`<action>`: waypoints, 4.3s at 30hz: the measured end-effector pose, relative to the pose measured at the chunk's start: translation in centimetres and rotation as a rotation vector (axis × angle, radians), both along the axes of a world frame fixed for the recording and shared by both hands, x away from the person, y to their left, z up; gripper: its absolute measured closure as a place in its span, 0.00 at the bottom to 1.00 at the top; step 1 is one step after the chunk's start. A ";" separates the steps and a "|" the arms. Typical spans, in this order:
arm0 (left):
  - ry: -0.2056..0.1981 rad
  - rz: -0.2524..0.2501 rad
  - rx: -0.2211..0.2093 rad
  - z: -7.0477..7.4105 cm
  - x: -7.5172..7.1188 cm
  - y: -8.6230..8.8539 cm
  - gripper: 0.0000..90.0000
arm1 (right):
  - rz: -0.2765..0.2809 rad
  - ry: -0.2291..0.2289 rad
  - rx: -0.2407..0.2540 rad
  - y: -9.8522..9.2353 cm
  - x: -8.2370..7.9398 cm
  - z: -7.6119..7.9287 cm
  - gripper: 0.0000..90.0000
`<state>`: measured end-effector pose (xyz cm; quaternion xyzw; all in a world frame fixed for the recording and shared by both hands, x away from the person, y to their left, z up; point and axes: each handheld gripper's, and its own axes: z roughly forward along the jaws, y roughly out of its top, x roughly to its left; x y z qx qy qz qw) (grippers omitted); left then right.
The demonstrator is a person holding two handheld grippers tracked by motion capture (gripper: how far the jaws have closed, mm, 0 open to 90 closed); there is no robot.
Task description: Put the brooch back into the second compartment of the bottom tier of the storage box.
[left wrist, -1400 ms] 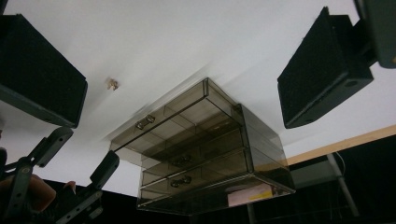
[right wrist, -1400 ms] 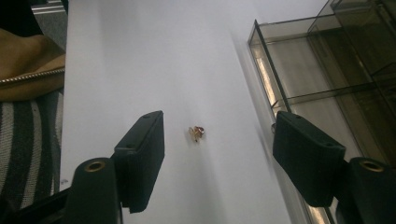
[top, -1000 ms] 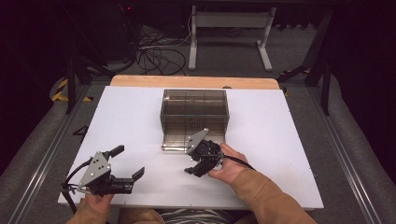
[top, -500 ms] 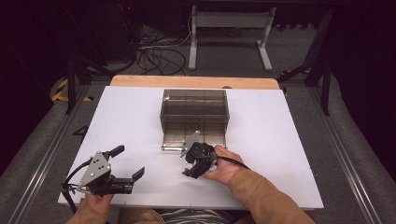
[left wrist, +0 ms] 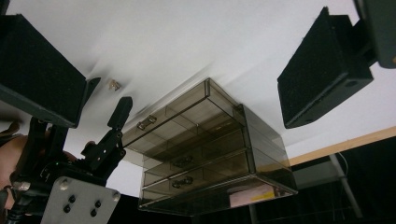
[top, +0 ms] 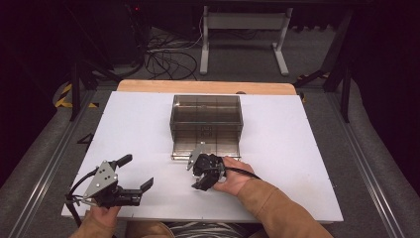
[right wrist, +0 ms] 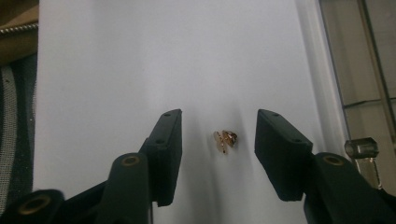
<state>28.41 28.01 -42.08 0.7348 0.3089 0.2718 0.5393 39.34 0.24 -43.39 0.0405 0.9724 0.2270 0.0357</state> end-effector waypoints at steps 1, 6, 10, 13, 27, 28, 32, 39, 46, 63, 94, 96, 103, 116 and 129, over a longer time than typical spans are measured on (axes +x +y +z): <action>-0.001 0.000 0.000 0.0 0.0 0.0 0.03 | 0.003 -0.004 0.000 0.1 0.1 -0.1 0.60; 0.000 -0.002 0.000 0.0 0.0 0.0 0.03 | 0.004 -0.007 -0.022 0.2 0.0 -0.3 0.64; 0.000 -0.002 -0.001 0.0 0.0 0.0 0.03 | 0.006 -0.022 -0.020 0.2 0.0 -0.3 0.68; 0.000 -0.002 0.000 0.0 0.0 0.0 0.03 | 0.003 -0.029 -0.022 0.3 -0.1 -0.3 0.72; -0.005 -0.001 -0.004 0.0 0.0 0.0 0.03 | 0.012 -0.037 -0.031 0.4 -0.1 -0.6 0.88; -0.005 -0.001 -0.004 0.0 0.0 0.0 0.03 | 0.012 -0.038 -0.031 0.4 -0.1 -0.6 0.88; -0.005 -0.001 -0.004 0.0 0.0 0.0 0.03 | 0.013 -0.049 -0.030 0.4 -0.2 -0.6 0.88; -0.012 0.001 0.000 0.0 0.0 0.1 0.03 | 0.027 -0.073 -0.011 0.5 -0.6 -0.3 0.88; -0.012 0.002 0.000 0.0 0.0 0.1 0.03 | 0.014 -0.089 0.036 0.0 -0.9 0.7 0.88; -0.008 0.001 -0.001 0.0 0.0 0.1 0.03 | -0.023 -0.117 0.199 -1.4 -1.5 3.3 0.88; -0.002 -0.001 -0.001 -0.1 0.0 0.1 0.03 | -0.074 -0.187 0.390 -2.9 -1.9 5.2 0.88; -0.002 -0.001 0.000 -0.1 0.1 0.1 0.03 | -0.087 -0.194 0.405 -3.1 -1.8 5.3 0.88; -0.001 -0.002 -0.001 -0.1 0.1 0.0 0.03 | -0.151 -0.228 0.426 -3.5 -1.3 5.4 0.88; -0.006 -0.001 0.005 -0.1 0.2 0.1 0.03 | -0.276 -0.252 0.438 -4.7 0.7 5.5 0.88; 0.000 -0.001 -0.001 -0.1 0.2 0.1 0.03 | -0.379 -0.234 0.430 -5.2 3.1 4.5 0.88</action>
